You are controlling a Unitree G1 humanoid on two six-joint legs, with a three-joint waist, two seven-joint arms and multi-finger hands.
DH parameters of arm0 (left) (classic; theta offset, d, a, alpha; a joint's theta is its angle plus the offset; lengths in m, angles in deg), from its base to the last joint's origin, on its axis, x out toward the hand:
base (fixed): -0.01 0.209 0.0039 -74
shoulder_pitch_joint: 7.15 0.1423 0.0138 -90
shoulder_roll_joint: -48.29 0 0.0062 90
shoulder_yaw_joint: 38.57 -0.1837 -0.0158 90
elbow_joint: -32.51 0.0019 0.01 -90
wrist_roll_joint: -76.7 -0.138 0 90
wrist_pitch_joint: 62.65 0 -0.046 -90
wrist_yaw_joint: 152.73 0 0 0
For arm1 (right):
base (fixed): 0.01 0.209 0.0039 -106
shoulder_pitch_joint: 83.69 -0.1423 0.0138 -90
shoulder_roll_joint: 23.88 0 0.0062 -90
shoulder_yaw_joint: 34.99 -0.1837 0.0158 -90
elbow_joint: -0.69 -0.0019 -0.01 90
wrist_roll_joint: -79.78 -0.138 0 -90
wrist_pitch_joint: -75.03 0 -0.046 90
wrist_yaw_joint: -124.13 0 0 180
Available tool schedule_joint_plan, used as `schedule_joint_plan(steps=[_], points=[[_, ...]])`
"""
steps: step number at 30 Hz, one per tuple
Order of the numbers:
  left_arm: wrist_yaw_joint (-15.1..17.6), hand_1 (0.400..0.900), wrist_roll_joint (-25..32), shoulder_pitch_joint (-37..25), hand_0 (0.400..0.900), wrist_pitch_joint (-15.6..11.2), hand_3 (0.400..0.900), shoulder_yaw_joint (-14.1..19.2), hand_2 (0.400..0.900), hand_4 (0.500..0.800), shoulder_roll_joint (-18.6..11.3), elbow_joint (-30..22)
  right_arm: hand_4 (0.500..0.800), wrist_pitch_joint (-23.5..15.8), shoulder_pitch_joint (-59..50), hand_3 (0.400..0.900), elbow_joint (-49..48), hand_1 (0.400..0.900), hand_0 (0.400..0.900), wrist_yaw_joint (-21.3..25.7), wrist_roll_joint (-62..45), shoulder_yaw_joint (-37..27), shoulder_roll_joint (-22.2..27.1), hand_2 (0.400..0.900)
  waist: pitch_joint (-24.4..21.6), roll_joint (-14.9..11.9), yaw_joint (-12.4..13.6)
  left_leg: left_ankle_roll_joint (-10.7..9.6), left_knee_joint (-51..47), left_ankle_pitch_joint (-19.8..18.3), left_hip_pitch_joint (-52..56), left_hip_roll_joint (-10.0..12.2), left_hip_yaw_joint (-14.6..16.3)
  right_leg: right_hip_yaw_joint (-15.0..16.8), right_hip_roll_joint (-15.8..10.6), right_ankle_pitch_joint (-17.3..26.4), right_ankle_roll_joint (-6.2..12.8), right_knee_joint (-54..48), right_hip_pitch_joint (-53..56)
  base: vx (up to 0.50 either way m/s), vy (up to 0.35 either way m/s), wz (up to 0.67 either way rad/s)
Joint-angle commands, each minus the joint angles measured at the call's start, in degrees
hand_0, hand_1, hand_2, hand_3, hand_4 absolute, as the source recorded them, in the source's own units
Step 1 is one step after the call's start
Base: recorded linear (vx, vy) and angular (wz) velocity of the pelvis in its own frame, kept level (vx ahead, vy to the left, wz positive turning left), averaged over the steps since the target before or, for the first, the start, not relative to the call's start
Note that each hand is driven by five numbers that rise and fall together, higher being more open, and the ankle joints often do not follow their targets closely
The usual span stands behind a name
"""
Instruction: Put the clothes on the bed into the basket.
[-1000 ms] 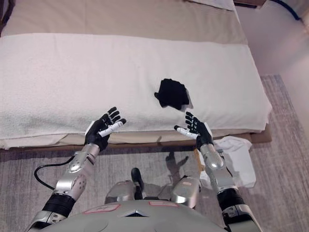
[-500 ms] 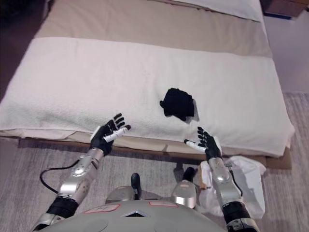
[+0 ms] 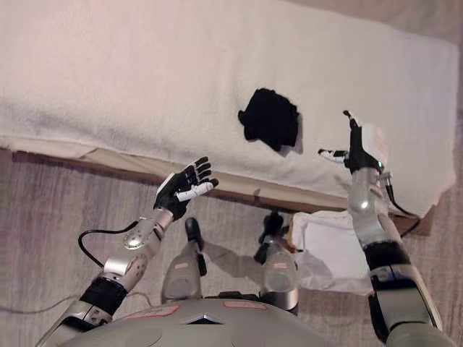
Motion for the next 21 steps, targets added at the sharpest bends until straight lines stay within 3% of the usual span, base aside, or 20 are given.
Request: schedule_joint_plan(steps=[1,9,15,21], points=[[0.81,0.900,1.52,-3.54,0.900,-5.98,0.900,-0.87,0.900,0.800,-0.10,-6.71,0.800,0.95,-11.35,0.900,1.85,0.900,0.900,4.54,3.59,1.82,4.85,0.900,3.28,-0.54,1.99,-0.40,3.80,-6.62,3.54,2.23,4.21,3.40,-5.07,1.33,6.58,5.68,-2.70,-0.06,0.033,0.14],[1.77,0.900,3.60,-6.65,0.900,-6.96,0.900,-1.79,0.900,0.800,-1.21,-7.42,0.800,1.05,-25.70,0.900,11.78,0.900,0.900,4.87,-1.76,6.45,6.84,0.900,8.21,-0.57,3.61,-0.01,9.40,-7.99,-5.13,0.57,1.05,2.46,-7.41,2.44,6.54,7.24,-6.85,-0.06,0.016,0.21],[3.57,0.900,4.58,-8.01,0.900,-7.22,0.900,-2.11,0.900,0.800,-1.95,-7.46,0.800,0.65,-39.85,0.900,28.29,0.900,0.900,5.51,-12.11,9.72,6.93,0.900,10.59,0.28,5.72,0.46,10.75,-7.53,-10.41,-1.03,-0.78,1.61,-8.89,2.89,6.53,7.89,-9.82,-0.03,0.034,0.24],[4.77,0.900,4.67,-10.32,0.900,-6.72,0.900,-3.31,0.900,0.800,-2.31,-7.80,0.800,0.88,-50.96,0.900,42.65,0.900,0.900,3.23,-19.07,13.36,6.05,0.900,12.23,0.71,7.21,1.08,12.31,-7.78,-13.27,-2.15,-2.45,1.57,-9.68,2.21,6.30,9.87,-11.43,-0.01,0.024,0.19]])
